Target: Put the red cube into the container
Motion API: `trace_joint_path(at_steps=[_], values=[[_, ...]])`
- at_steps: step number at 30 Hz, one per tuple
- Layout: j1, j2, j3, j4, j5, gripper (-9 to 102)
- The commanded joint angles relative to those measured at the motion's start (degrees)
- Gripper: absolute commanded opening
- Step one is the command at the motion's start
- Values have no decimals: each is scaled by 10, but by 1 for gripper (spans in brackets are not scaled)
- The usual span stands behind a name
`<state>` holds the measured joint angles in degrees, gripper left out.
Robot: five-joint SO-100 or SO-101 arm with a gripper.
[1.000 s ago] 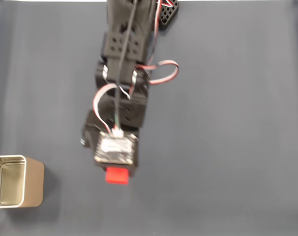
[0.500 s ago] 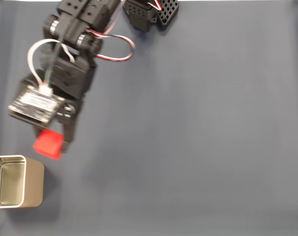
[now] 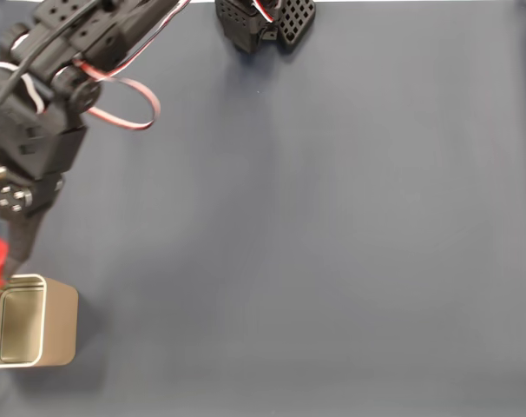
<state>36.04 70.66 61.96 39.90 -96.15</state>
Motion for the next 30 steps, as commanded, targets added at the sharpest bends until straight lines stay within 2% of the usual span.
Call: trace_joint_path(at_steps=[1,12,30], values=[[4,-24,-88,-6,14,0],[-24,-134,-214,-6,65,0],[-21,-160,-228,-18,55,1]])
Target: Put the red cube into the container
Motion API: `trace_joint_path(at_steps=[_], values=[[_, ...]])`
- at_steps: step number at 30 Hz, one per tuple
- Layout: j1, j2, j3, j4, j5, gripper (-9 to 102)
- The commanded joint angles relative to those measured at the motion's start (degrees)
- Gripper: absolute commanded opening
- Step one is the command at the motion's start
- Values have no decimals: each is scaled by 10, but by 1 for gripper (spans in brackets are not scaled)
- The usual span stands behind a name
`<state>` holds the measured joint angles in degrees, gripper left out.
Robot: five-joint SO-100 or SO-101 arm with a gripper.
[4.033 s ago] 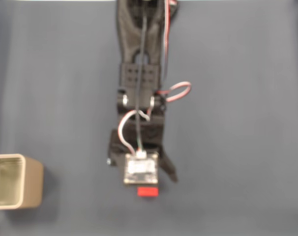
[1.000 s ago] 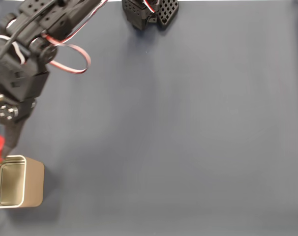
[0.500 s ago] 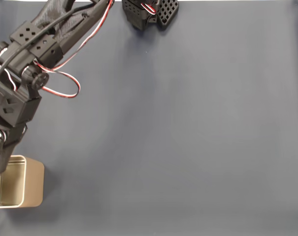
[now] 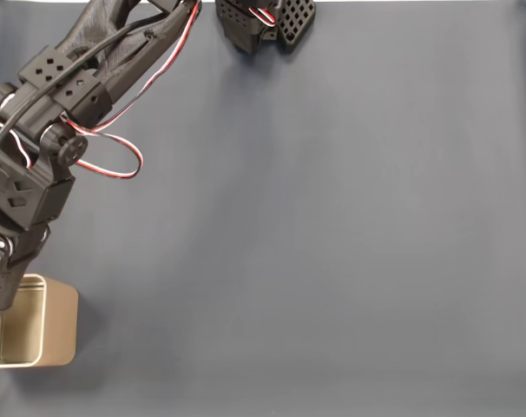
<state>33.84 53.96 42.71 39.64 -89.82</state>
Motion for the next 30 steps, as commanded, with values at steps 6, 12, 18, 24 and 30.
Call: trace_joint_path(at_steps=[6,12,18,24,30], values=[[0,0,-40,-30,-2,8],[-4,-4,-40,-34,16,15],[-3,-4,-40,-35,38,28],[0,-2,-42,-37,40,34],[0,-1,-43,-42,40,34]])
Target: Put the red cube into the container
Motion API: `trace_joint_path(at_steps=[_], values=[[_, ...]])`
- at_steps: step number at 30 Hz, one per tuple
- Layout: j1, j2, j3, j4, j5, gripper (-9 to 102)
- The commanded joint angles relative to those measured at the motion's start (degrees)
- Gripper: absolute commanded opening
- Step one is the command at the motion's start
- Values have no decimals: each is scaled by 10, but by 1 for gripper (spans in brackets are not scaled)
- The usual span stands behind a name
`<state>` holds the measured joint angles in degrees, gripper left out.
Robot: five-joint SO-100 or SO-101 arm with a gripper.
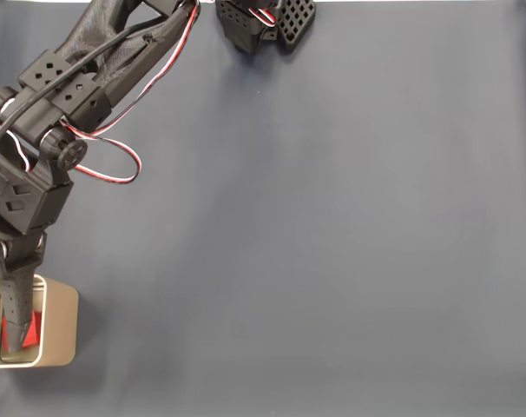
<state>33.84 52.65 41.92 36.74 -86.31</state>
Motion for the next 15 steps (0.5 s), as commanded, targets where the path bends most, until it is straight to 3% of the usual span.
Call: trace_joint_path(at_steps=[1,15], values=[[0,12,-35,-13,5,35],[-3,16,-36,-17,12,34]])
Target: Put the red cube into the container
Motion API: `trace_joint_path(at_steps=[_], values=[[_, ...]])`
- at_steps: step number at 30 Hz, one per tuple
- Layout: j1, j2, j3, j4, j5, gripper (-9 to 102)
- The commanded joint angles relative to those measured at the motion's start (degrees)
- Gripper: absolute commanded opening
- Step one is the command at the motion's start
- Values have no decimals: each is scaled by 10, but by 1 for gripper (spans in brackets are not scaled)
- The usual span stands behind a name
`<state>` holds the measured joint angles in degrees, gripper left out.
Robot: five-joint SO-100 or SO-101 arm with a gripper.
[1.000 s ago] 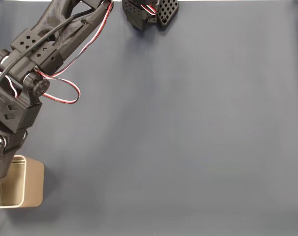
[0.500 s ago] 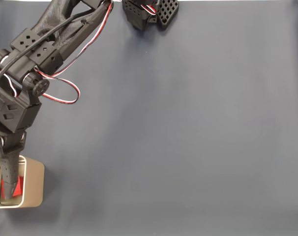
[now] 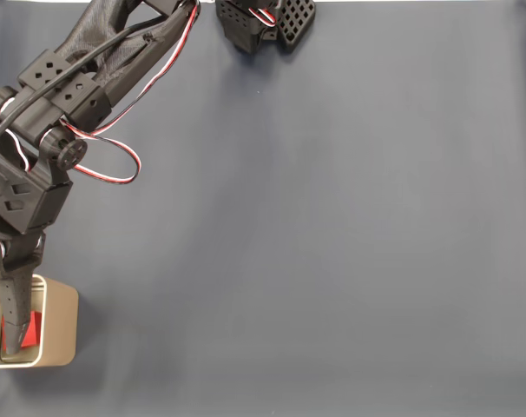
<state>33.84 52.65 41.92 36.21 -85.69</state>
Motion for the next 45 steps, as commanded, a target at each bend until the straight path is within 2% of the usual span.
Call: trace_joint_path(at_steps=[1,5,10,16,24,35,45], values=[[-3,17,-36,-12,4,33],[-4,25,-31,-13,-8,21],[-13,63,11,-13,-27,1],[-54,178,126,-11,-18,0],[-156,372,337,-18,-9,0],[-282,664,747,-134,-29,0],[-322,918,1059,-164,-50,0]])
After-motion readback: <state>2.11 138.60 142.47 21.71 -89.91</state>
